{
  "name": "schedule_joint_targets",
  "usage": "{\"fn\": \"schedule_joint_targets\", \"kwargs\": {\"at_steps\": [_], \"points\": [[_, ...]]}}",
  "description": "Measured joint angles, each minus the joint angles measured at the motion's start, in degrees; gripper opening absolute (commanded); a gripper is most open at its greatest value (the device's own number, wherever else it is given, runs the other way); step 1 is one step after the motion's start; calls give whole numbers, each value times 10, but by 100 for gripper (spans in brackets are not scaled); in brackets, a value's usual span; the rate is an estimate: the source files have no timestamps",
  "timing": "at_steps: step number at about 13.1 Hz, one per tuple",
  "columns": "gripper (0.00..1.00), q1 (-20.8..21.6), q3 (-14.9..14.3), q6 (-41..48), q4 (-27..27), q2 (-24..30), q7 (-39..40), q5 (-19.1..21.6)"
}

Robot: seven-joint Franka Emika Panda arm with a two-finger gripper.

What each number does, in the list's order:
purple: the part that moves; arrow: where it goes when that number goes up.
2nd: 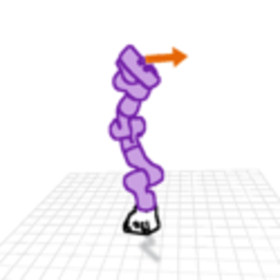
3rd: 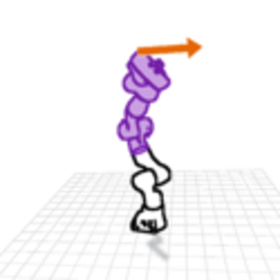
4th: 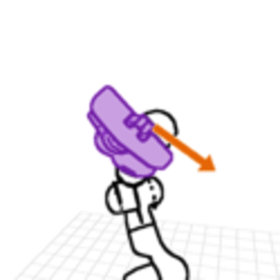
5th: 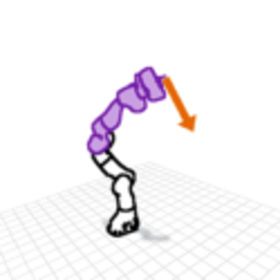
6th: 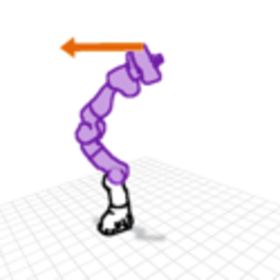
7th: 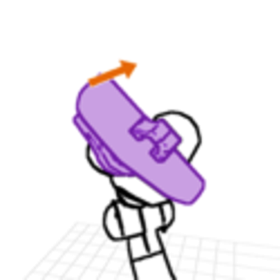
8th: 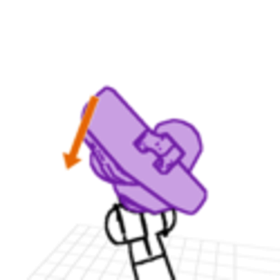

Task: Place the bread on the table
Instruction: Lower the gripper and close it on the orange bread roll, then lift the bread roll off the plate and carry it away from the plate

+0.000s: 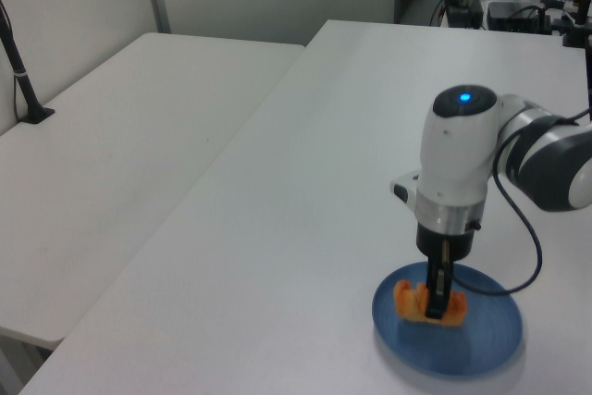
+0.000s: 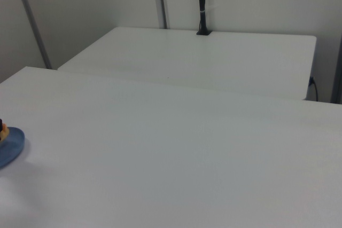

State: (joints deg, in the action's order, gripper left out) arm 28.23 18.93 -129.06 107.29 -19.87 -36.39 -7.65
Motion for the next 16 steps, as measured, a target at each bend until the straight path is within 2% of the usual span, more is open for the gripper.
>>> {"fn": "schedule_joint_targets", "kwargs": {"at_steps": [7, 8, 11, 16], "points": [[35, -56, -6, 75, -6, 124, 10, 0], [36, -62, -21, 93, -7, 141, 26, 4], [36, -67, -102, 173, -38, 176, 142, 59], [37, -71, -224, 267, -49, 221, 293, 77]]}}
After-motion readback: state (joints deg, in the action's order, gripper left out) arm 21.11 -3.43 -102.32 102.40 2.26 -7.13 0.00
